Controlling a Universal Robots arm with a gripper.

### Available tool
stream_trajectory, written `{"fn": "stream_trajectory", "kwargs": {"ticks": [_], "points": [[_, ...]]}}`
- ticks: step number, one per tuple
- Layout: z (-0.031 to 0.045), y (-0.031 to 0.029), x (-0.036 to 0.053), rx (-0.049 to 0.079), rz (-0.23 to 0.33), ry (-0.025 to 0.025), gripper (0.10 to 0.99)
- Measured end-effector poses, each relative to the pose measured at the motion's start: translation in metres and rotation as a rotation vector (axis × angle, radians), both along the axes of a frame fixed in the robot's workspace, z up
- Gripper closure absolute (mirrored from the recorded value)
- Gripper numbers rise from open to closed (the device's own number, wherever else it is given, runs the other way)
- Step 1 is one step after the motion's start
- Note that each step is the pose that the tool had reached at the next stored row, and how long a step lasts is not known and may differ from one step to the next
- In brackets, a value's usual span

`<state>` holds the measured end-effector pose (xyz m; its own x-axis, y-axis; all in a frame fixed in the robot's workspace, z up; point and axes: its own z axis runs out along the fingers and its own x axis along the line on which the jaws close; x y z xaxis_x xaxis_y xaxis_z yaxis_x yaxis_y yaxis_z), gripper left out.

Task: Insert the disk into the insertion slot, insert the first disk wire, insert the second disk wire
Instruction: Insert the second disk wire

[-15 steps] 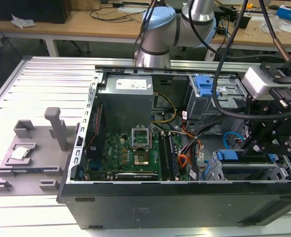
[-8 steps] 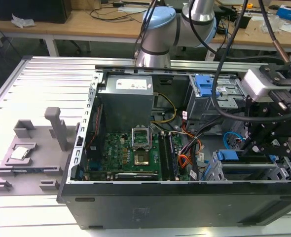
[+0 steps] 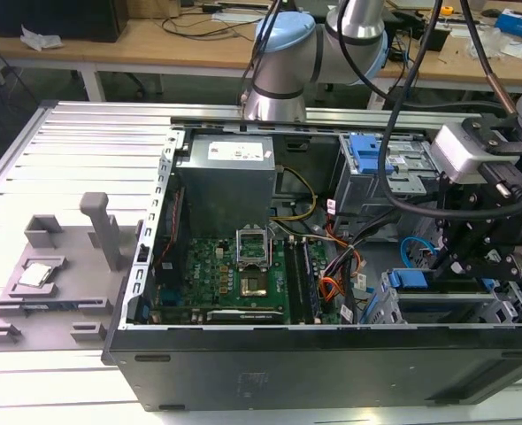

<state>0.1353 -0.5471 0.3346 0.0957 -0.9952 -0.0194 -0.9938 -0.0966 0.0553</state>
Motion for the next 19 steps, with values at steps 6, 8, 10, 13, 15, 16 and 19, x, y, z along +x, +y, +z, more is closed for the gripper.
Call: {"fn": "stream_trajectory", "kwargs": {"ticks": [6, 8, 10, 13, 15, 16, 19], "points": [[0.0001, -0.0009, 0.0, 0.0, 0.0, 0.0, 0.922], [0.0012, -0.0011, 0.0, 0.001, 0.0, 0.0, 0.922], [0.0028, -0.0013, 0.0, 0.002, 0.0, -0.0001, 0.922], [0.0046, -0.0033, 0.0001, 0.012, -0.001, 0.0, 0.922], [0.0047, -0.0081, 0.0001, 0.031, -0.002, -0.0001, 0.922], [0.0047, -0.0091, 0.0, 0.034, -0.003, -0.0001, 0.922], [0.0046, -0.0103, 0.0, 0.035, -0.005, 0.0, 0.922]]}}
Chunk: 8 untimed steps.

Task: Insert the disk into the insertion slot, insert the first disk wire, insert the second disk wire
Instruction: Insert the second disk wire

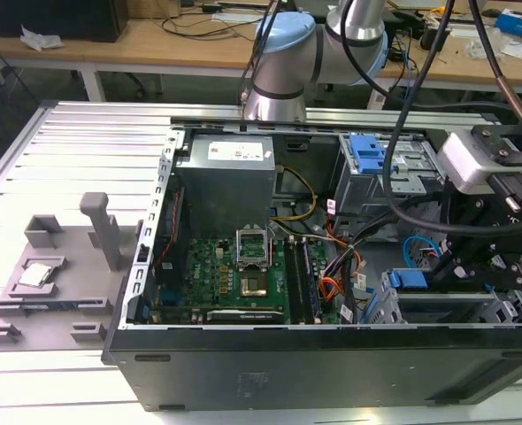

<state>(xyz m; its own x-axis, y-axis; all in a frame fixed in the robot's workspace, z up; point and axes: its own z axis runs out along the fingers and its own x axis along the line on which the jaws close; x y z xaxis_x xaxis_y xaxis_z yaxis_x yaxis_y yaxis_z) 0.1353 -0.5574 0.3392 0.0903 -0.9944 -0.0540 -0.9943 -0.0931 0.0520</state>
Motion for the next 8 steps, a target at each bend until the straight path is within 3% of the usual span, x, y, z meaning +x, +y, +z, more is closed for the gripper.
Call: {"fn": "stream_trajectory", "kwargs": {"ticks": [8], "points": [[-0.002, 0.0013, 0.0, 0.0, -0.012, 0.0, 0.922]]}}
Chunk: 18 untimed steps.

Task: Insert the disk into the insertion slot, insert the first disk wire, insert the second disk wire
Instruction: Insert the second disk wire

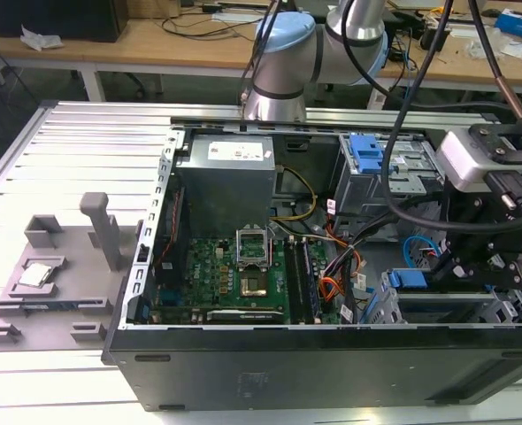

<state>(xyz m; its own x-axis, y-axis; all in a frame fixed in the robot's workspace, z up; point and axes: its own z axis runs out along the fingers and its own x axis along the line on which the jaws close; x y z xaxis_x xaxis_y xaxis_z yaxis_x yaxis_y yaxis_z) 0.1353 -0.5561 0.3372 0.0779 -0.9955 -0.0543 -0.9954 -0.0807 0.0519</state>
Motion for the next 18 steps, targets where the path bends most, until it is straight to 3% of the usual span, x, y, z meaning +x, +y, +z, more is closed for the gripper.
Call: {"fn": "stream_trajectory", "kwargs": {"ticks": [2, 3, 4, 7, 8, 9, 10, 18], "points": [[-0.0003, 0.0001, 0.0, 0.0, 0.0, 0.0001, 0.847], [0.0035, 0.0002, 0.0, 0.0, 0.0, 0.0001, 0.847], [0.0119, 0.0004, 0.0, -0.001, 0.0, 0.0001, 0.847], [0.0244, 0.003, 0.0, -0.001, 0.0, 0.0002, 0.847], [0.0337, 0.0033, 0.0, 0.0, 0.0, 0.0001, 0.859], [0.0405, 0.0033, 0.0, -0.001, 0.0, 0.0001, 0.98], [0.0449, 0.0033, 0.0, -0.001, 0.0, 0.0002, 0.98], [0.0457, 0.0033, 0.0, -0.001, 0.0, 0.0001, 0.98]]}}
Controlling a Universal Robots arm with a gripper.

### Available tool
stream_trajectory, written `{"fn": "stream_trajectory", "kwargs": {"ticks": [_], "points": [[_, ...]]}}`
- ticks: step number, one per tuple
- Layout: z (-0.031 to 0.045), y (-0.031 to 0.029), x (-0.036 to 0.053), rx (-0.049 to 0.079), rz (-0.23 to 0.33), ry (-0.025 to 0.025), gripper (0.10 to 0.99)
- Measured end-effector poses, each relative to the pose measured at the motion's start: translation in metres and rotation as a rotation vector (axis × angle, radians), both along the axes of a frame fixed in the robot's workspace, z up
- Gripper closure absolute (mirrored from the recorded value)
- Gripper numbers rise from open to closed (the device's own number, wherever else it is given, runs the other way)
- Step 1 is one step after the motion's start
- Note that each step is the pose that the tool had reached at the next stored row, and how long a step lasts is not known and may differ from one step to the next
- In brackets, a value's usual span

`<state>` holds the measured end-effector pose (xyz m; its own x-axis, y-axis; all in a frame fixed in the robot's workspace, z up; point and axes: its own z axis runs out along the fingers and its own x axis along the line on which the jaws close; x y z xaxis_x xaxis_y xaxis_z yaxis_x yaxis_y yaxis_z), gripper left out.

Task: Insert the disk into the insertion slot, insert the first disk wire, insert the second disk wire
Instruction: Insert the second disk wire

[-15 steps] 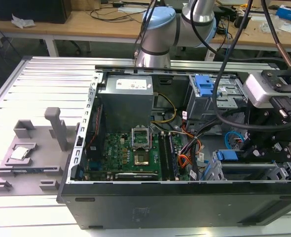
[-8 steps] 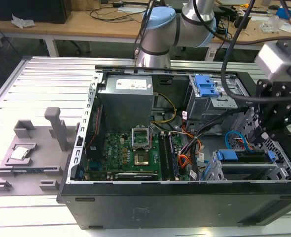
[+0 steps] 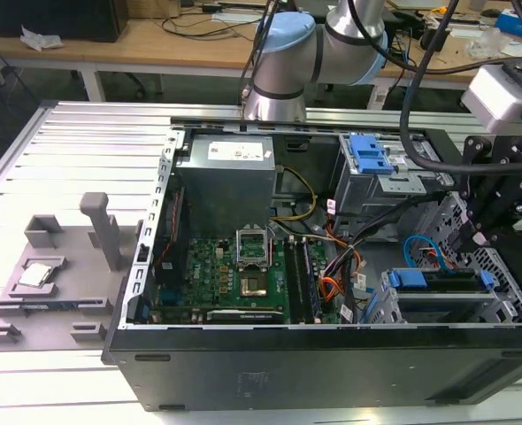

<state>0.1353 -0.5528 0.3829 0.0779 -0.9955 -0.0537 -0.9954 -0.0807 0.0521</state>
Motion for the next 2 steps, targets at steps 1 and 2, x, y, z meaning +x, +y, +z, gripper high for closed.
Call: {"fn": "stream_trajectory", "kwargs": {"ticks": [1, 2], "points": [[0.0, 0.0, 0.0, 0.0, 0.0, 0.0, 0.98], [0.0, 0.0, 0.0, 0.0, 0.0, 0.0, 0.98]]}}
